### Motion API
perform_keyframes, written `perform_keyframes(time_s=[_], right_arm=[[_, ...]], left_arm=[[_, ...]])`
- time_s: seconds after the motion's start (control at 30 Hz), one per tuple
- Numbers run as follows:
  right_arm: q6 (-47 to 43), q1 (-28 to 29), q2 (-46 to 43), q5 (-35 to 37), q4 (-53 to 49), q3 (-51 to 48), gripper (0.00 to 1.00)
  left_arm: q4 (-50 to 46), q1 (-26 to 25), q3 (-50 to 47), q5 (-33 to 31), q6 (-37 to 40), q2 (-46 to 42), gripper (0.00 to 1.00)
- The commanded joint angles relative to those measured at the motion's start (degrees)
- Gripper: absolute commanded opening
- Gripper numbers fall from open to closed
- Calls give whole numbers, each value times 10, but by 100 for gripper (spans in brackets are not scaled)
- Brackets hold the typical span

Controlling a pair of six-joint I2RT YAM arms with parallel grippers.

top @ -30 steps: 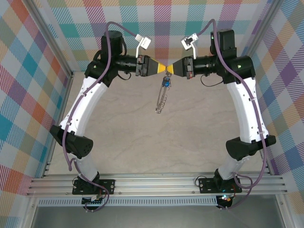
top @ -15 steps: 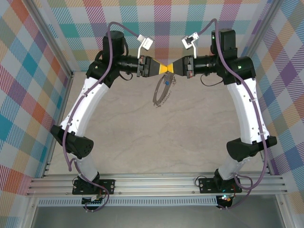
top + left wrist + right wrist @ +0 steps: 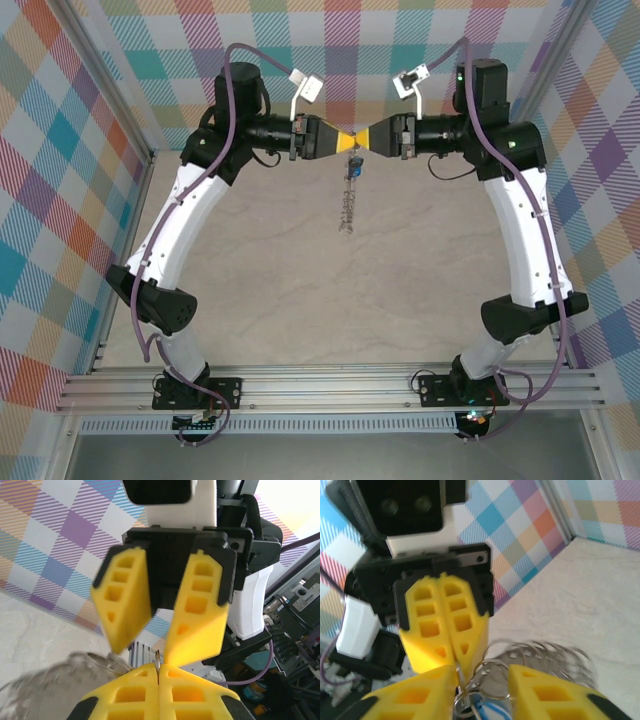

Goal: Put the keys on the keyring

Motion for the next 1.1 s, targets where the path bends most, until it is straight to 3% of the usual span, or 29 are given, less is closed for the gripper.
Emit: perform_keyframes(time_s=[0.0, 0.1, 0.33, 0.5, 1.07], right_arm=[[66, -30, -53, -5, 120, -53, 43], [118, -58, -94, 0, 195, -119, 45], [131, -62, -154, 37, 262, -239, 46], [182, -59, -177, 9, 347, -311, 48], [187, -13, -151, 1, 383, -290, 53]], left_arm=[[47, -11, 18, -19, -17, -23, 0], [73, -11, 17, -37, -32, -29, 0], [152, -12, 15, -67, -73, -33, 0], [198, -12, 11, -81, -104, -29, 0], [265, -21, 15, -86, -164, -3, 0]])
